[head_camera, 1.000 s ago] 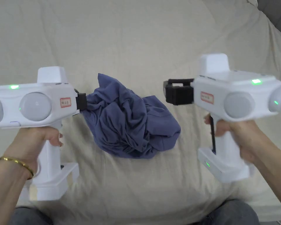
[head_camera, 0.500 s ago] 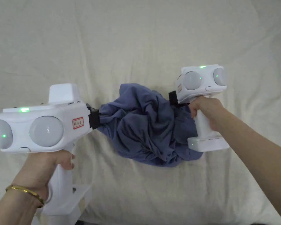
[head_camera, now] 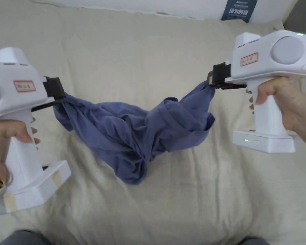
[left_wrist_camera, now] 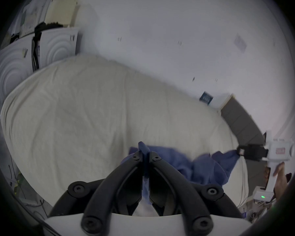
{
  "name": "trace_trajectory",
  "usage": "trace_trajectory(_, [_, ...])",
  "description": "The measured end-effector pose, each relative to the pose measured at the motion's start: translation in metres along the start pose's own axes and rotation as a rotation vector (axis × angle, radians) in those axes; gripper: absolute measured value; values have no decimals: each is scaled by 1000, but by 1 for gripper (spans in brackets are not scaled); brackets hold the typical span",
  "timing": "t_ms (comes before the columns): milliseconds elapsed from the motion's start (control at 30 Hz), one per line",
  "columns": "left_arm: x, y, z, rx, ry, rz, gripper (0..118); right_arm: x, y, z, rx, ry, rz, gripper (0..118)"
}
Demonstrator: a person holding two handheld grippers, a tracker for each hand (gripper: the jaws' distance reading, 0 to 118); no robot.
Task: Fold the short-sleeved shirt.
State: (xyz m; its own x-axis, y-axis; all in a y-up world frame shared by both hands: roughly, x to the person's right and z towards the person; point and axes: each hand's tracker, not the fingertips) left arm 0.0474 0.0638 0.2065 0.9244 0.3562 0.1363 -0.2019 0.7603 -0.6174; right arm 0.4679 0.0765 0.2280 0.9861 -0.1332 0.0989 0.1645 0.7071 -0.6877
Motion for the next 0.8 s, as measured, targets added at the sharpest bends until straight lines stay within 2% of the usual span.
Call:
trace_trajectory(167, [4, 72, 48, 172, 46, -39, 6, 31, 35, 99, 146, -32, -101, 7])
trace_trajectory(300, [18, 138, 71, 263, 72, -70, 6, 42, 71, 154, 301, -105, -73, 7])
trace_trajectory(400, [39, 186, 76, 327, 119, -89, 6, 41, 105, 180, 370, -144, -102, 7])
trace_trajectory(533, [79, 232, 70, 418, 178, -158, 6, 37, 161, 198, 460, -200, -75, 8])
trace_trajectory(800, [112, 288, 19, 461, 222, -222, 6, 20, 226, 192, 518, -276, -109, 8])
